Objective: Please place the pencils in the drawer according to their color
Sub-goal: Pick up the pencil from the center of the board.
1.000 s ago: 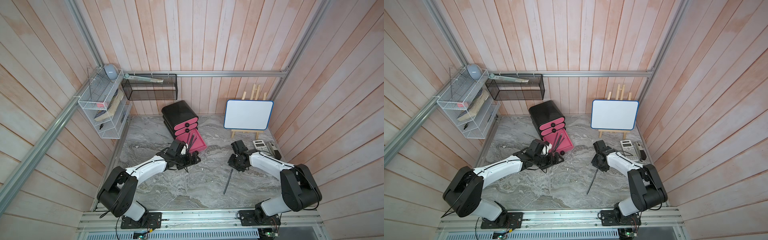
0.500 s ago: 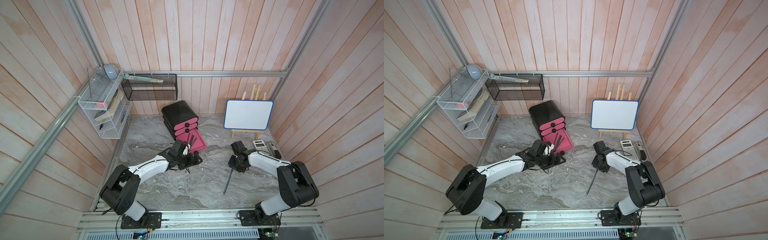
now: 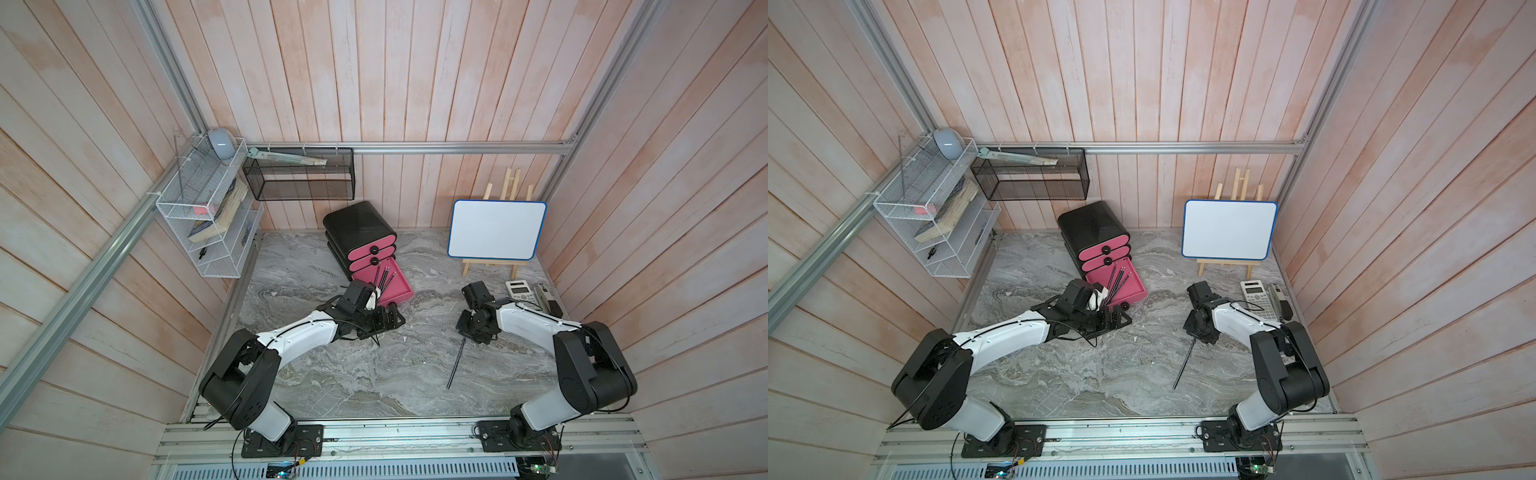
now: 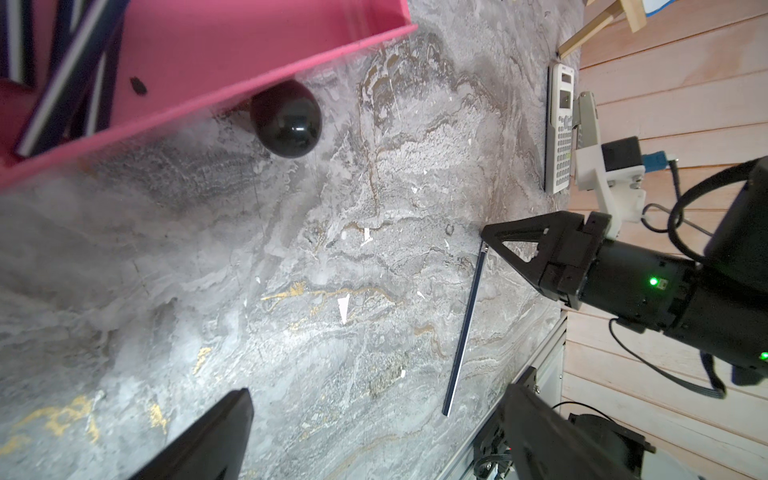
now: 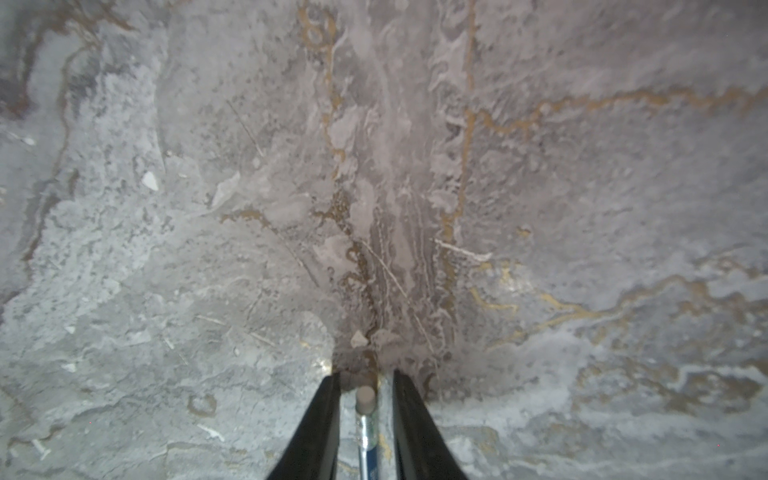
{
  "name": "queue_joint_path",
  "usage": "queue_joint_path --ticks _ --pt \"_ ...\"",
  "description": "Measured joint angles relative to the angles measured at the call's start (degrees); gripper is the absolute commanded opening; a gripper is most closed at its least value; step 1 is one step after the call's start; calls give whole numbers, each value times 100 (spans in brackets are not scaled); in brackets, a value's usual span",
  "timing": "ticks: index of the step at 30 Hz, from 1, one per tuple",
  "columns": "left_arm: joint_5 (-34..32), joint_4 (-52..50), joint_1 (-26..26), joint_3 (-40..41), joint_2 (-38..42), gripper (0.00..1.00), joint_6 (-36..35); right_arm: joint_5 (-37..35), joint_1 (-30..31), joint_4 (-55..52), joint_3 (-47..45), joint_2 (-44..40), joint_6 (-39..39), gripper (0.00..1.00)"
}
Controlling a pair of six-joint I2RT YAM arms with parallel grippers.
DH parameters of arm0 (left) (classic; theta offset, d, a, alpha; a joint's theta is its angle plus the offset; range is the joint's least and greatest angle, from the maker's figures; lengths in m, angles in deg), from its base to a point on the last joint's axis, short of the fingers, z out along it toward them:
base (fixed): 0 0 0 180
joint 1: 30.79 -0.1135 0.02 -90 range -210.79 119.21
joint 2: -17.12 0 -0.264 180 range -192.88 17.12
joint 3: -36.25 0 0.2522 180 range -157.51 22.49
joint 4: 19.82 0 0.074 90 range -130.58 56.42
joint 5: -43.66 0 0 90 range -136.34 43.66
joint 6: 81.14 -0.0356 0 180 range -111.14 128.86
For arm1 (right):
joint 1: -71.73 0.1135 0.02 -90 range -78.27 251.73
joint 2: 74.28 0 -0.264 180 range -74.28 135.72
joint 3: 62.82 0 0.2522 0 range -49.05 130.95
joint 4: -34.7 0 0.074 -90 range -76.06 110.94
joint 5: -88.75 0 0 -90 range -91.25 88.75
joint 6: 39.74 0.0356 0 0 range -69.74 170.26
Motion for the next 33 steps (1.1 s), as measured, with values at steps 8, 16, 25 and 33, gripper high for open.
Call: queue_joint_path --ticks 8,16,25,33 --pt "0 35 0 0 0 100 0 -26 46 9 -9 -2 -116 25" --pt "0 35 -2 0 0 100 0 42 192 61 -15 15 -166 21" --pt "0 35 -2 0 0 100 0 85 219 103 -9 74 -208 2" --pt "17 116 -85 44 2 100 61 103 219 101 4 63 -205 0"
